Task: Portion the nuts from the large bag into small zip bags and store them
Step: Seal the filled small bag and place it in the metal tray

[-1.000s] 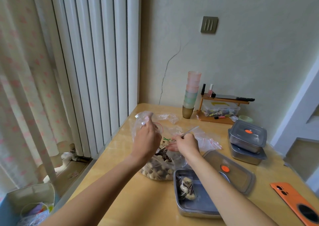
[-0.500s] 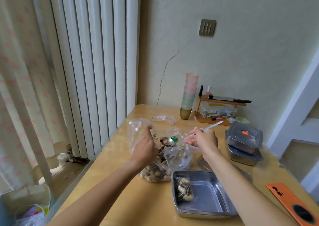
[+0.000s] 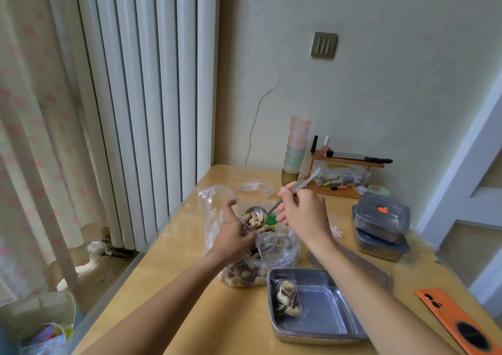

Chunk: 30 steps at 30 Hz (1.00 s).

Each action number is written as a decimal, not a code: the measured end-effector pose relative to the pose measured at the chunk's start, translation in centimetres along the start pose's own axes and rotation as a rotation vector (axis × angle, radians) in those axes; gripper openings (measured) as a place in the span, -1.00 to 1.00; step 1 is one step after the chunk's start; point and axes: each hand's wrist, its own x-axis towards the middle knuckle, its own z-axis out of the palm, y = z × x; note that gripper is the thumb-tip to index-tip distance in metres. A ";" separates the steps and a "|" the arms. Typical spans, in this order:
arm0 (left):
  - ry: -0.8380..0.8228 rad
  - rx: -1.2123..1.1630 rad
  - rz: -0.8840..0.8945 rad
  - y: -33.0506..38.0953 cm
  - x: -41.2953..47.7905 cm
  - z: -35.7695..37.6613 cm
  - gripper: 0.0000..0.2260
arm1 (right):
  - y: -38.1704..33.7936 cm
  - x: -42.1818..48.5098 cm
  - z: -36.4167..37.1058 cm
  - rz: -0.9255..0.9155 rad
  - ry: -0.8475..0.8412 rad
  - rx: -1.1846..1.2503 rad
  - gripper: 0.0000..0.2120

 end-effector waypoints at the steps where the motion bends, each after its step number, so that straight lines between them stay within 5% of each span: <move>1: 0.002 -0.004 -0.003 0.1 -0.1 0.1 -0.27 | -0.2 -0.1 0.2 -0.094 -0.021 -0.036 -0.69; 6: 0.004 -0.037 -0.010 -0.4 0.0 0.1 -0.37 | -1.0 -0.6 1.0 -0.611 -0.155 -0.186 -0.76; 10: 0.029 -0.015 -0.010 -0.8 -0.1 -0.2 -0.43 | -1.1 -1.0 1.2 -0.734 -0.069 -0.289 -0.80; 14: 0.023 -0.067 0.013 -0.6 -0.4 -0.4 -0.70 | -1.1 -0.9 1.2 -0.709 -0.001 -0.218 -0.79; 25: 0.047 -0.188 -0.028 -0.9 -0.6 -0.7 -0.38 | 0.1 -0.2 1.1 -0.497 -0.007 -0.095 -0.59; 30: 0.180 -0.099 0.016 -0.9 -0.4 -1.5 -0.68 | 1.5 -0.1 1.3 -0.268 0.043 -0.171 -0.60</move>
